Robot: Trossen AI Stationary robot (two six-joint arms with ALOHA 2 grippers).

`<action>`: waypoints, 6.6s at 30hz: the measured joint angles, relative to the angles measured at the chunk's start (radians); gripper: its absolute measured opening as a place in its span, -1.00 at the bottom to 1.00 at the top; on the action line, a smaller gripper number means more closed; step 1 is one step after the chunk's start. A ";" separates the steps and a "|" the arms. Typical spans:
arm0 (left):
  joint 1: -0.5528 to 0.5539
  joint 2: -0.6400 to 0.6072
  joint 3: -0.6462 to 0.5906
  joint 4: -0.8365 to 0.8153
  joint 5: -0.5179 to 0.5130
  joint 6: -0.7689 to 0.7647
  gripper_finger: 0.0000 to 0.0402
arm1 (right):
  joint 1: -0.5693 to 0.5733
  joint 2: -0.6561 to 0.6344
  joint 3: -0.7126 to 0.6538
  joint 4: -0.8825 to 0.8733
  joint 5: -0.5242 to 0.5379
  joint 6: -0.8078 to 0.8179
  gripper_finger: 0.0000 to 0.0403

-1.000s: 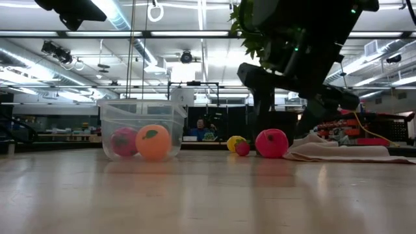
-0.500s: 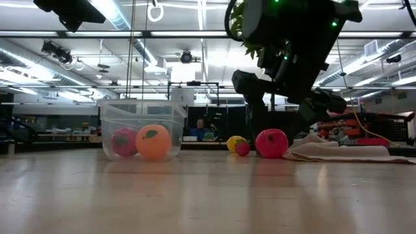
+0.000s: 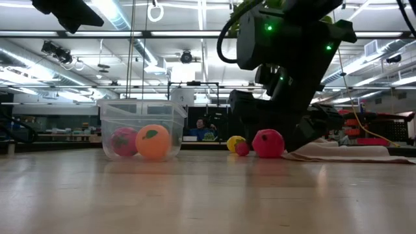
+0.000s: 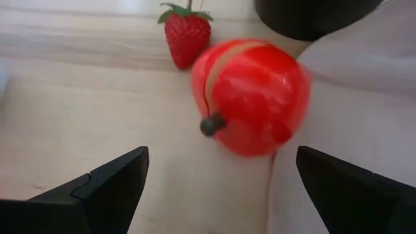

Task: Pick and placing Produce into tupperware
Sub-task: Put the red apple into the transparent bin

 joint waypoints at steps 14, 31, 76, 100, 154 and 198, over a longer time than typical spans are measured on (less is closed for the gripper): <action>0.000 0.000 0.000 -0.010 0.024 0.000 -0.91 | -0.072 0.000 0.000 -0.001 0.017 -0.020 0.97; 0.000 0.000 0.000 -0.008 0.025 0.016 -0.88 | -0.082 0.000 0.000 -0.002 -0.002 -0.023 0.52; 0.000 0.000 0.000 -0.008 0.024 0.023 -0.93 | 0.155 -0.041 0.344 -0.071 -0.028 -0.380 0.39; 0.000 0.001 0.011 -0.011 0.312 -0.012 -0.93 | 0.161 -0.040 0.406 0.081 -0.112 -0.974 0.40; 0.000 -0.363 0.497 -0.648 0.106 0.068 -0.88 | -0.163 -0.005 0.860 0.050 -0.462 -1.519 0.40; 0.122 -0.556 0.484 -0.751 0.166 0.071 -0.90 | -0.243 0.279 0.859 0.122 -0.530 -1.472 0.40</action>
